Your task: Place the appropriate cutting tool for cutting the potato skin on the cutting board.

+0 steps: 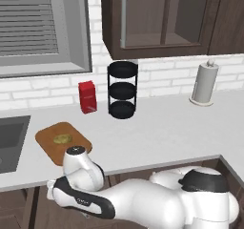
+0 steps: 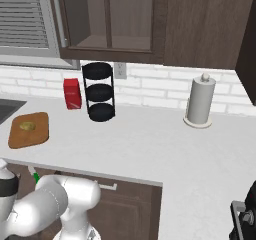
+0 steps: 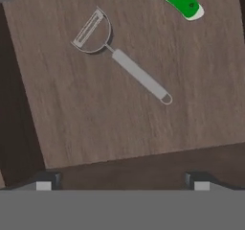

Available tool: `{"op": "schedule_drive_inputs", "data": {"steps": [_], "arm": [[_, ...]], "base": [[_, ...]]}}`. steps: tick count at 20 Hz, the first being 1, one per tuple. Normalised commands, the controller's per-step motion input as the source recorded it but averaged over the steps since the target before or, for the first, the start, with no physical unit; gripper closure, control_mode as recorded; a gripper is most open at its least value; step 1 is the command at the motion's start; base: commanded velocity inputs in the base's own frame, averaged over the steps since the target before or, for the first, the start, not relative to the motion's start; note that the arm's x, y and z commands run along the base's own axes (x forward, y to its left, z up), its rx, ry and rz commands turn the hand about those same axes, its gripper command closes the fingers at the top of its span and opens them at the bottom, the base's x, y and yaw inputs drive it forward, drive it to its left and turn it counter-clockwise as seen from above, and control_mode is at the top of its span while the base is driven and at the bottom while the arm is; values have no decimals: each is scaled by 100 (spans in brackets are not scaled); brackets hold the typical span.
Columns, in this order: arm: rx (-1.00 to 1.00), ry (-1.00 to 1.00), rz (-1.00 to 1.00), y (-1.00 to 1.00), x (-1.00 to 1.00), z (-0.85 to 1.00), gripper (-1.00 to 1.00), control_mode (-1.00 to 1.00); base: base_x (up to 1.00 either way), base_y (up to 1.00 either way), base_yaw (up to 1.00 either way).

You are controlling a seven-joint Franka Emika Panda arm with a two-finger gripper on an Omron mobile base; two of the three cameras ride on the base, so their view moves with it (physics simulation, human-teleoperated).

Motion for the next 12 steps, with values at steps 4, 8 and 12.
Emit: {"op": "schedule_drive_inputs", "data": {"steps": [4,8,12], "arm": [[-5,0,17,0,-10,-17,-100,-100],[-7,0,17,-7,-7,-4,-100,-100],[-7,1,13,0,-11,-17,-100,-100]], "base": [[0,0,0],[0,0,0],[0,0,0]]}}
